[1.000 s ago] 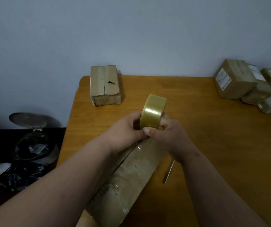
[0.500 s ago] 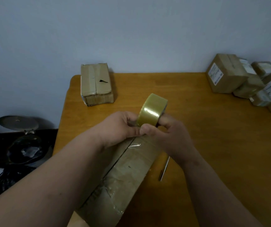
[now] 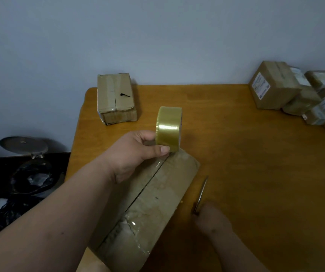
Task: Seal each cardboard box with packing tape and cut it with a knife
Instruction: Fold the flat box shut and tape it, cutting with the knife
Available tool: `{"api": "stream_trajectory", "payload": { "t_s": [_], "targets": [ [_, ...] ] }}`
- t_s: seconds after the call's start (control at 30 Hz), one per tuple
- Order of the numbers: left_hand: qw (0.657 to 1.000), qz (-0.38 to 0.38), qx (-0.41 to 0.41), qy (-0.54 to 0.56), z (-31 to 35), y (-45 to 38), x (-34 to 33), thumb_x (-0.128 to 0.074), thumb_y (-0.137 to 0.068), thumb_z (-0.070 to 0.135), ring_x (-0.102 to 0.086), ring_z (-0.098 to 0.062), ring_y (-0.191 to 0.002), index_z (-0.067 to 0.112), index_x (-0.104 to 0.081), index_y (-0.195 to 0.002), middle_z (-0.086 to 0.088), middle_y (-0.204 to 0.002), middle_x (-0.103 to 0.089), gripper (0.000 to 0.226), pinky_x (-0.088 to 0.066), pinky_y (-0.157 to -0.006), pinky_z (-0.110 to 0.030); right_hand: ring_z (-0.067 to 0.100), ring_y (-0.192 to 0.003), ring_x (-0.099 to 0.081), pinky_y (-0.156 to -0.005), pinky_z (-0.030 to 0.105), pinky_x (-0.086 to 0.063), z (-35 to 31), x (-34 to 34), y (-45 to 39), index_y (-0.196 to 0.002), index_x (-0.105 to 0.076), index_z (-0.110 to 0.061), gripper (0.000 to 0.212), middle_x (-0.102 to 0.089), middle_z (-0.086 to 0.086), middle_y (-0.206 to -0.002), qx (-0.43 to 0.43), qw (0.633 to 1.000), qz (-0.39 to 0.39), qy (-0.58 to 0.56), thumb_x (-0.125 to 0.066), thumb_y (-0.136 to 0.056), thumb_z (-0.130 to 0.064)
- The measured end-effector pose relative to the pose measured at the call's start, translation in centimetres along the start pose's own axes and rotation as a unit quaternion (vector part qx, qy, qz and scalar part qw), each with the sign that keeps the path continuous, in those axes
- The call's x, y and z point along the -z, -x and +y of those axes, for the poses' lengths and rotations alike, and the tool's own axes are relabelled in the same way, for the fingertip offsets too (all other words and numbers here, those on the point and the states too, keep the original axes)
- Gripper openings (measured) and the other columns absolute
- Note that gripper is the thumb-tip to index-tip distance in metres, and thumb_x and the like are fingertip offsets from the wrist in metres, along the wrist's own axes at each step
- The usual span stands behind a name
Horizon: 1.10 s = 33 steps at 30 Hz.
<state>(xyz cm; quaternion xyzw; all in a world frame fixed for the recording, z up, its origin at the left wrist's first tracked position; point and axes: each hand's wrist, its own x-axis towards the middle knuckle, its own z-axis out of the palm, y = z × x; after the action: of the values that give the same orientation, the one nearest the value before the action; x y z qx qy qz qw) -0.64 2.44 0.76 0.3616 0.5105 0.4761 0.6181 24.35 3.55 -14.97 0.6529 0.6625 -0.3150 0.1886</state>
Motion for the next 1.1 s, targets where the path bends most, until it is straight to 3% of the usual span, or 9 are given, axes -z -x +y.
{"api": "stream_trajectory", "payload": {
  "t_s": [0.1,0.3,0.43,0.6,0.7,0.8,0.87,0.93,1.1],
  "targets": [
    [1.000,0.000,0.009,0.029,0.0,0.2,0.3,-0.072,-0.069,0.009,-0.070,-0.022,-0.095,-0.003,-0.069,-0.109,-0.020,-0.108,-0.072,0.041,-0.056,-0.078,-0.025,0.013,-0.080,-0.060,-0.066,0.029,-0.048,0.8,-0.9,0.2,-0.106,-0.056,-0.018,0.024,-0.057,-0.006,-0.085,-0.013,0.997,0.031,-0.070,-0.053,-0.094,-0.039],
    [0.997,0.020,0.022,0.067,0.0,0.5,0.2,-0.071,-0.068,0.006,-0.069,-0.026,-0.096,-0.004,-0.069,-0.105,-0.023,-0.110,-0.070,0.039,-0.058,-0.084,-0.029,0.023,-0.089,-0.061,-0.071,0.036,-0.047,-0.7,0.6,-0.7,-0.108,-0.040,-0.020,0.050,-0.059,0.000,-0.097,-0.059,0.985,0.088,-0.133,-0.048,-0.088,-0.065],
    [0.997,0.021,0.020,0.073,0.0,0.6,0.0,-0.071,-0.067,0.005,-0.069,-0.023,-0.094,-0.002,-0.070,-0.103,-0.020,-0.107,-0.071,0.036,-0.057,-0.085,-0.027,0.030,-0.101,-0.060,-0.082,0.036,-0.048,-0.4,0.5,-1.9,-0.110,-0.047,-0.014,0.021,-0.060,0.011,-0.113,-0.034,0.991,0.107,-0.073,-0.044,-0.100,-0.031],
    [0.997,0.020,0.023,0.070,0.1,0.6,0.1,-0.071,-0.068,0.006,-0.069,-0.023,-0.094,-0.002,-0.070,-0.104,-0.020,-0.108,-0.071,0.037,-0.057,-0.083,-0.027,0.038,-0.093,-0.063,-0.073,0.040,-0.052,0.4,3.3,-0.2,-0.104,-0.055,-0.004,0.017,-0.062,0.020,-0.102,-0.016,0.957,0.175,-0.229,-0.042,-0.102,-0.016],
    [0.998,0.019,0.024,0.063,0.3,0.5,0.1,-0.070,-0.069,0.006,-0.069,-0.023,-0.097,-0.002,-0.069,-0.107,-0.020,-0.111,-0.070,0.039,-0.057,-0.086,-0.028,0.012,-0.063,-0.060,-0.043,0.024,-0.042,0.2,6.6,3.7,-0.097,-0.046,-0.016,0.007,-0.058,0.011,-0.079,0.081,0.871,0.318,-0.365,-0.047,-0.099,-0.010],
    [0.998,0.021,0.026,0.058,0.5,0.4,0.0,-0.069,-0.069,0.006,-0.069,-0.024,-0.098,-0.004,-0.067,-0.111,-0.020,-0.112,-0.070,0.043,-0.057,-0.086,-0.028,-0.002,-0.057,-0.054,-0.046,0.013,-0.037,-0.9,9.3,8.6,-0.098,-0.047,-0.020,0.008,-0.056,-0.008,-0.083,0.226,0.812,0.380,-0.381,-0.047,-0.096,-0.012],
    [0.997,0.023,0.029,0.061,0.6,0.4,-0.1,-0.068,-0.070,0.005,-0.068,-0.024,-0.099,-0.005,-0.066,-0.113,-0.021,-0.113,-0.069,0.044,-0.057,-0.088,-0.029,-0.005,-0.065,-0.055,-0.052,0.012,-0.037,-1.7,10.2,11.6,-0.095,-0.050,-0.026,0.006,-0.053,-0.027,-0.087,0.312,0.816,0.385,-0.299,-0.049,-0.090,-0.023],
    [0.997,0.025,0.032,0.066,0.6,0.4,-0.2,-0.067,-0.070,0.005,-0.067,-0.026,-0.102,-0.006,-0.064,-0.116,-0.022,-0.116,-0.068,0.047,-0.056,-0.091,-0.030,0.000,-0.057,-0.053,-0.047,0.011,-0.036,-2.3,10.1,13.5,-0.107,-0.059,-0.035,0.027,-0.058,-0.021,-0.081,0.385,0.819,0.357,-0.231,-0.048,-0.084,-0.028],
    [0.997,0.030,0.027,0.070,0.6,0.5,-0.4,-0.067,-0.070,0.004,-0.066,-0.026,-0.103,-0.007,-0.064,-0.115,-0.023,-0.118,-0.067,0.047,-0.055,-0.092,-0.030,-0.004,-0.052,-0.046,-0.045,0.015,-0.035,-3.7,8.7,14.0,-0.106,-0.074,-0.018,0.037,-0.066,-0.011,-0.072,0.458,0.838,0.287,-0.080,-0.051,-0.078,-0.026]
  ]
}}
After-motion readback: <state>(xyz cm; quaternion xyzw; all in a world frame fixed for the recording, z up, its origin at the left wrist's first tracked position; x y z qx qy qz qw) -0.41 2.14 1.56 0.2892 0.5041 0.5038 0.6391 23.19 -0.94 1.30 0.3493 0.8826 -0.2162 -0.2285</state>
